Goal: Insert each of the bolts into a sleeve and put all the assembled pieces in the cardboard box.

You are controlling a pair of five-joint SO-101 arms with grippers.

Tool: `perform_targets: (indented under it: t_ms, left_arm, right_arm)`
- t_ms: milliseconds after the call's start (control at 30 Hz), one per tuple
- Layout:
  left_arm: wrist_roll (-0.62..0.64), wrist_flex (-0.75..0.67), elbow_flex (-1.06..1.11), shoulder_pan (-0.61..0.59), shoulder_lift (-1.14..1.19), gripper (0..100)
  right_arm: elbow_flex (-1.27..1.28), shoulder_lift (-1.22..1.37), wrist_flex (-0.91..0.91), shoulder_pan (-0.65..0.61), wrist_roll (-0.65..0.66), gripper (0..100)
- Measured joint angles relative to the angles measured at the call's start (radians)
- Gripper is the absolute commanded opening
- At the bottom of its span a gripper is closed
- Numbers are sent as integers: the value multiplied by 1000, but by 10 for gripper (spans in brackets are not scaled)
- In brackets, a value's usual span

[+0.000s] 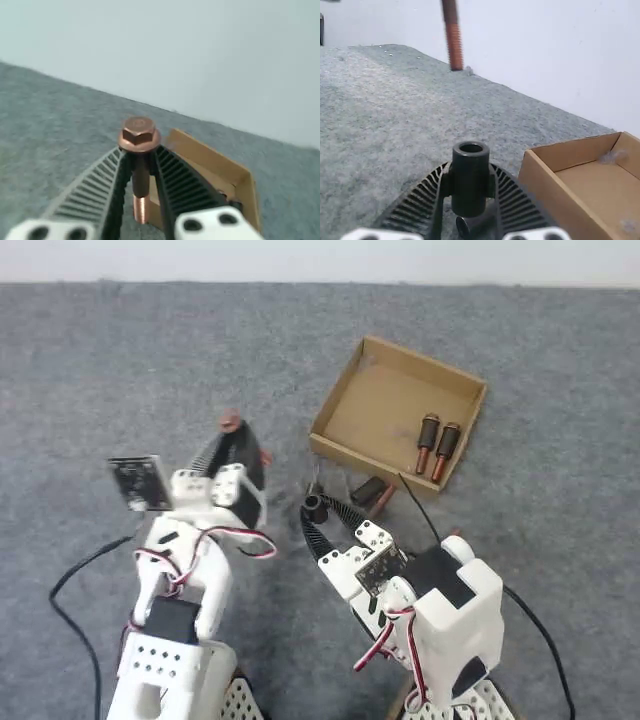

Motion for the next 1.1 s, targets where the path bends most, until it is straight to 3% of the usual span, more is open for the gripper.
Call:
perform_targets:
  t_ms: [300, 633, 1100]
  left_arm:
    - [-75, -69, 0, 164, 2, 12]
    - [-112, -72, -180, 175, 336, 12]
    - [-118, -72, -106, 252, 272, 12]
  right_arm:
    - [0, 0, 0, 0, 0, 6]
    - [0, 0, 0, 0, 0, 6]
    - [0, 0, 0, 18, 0, 6]
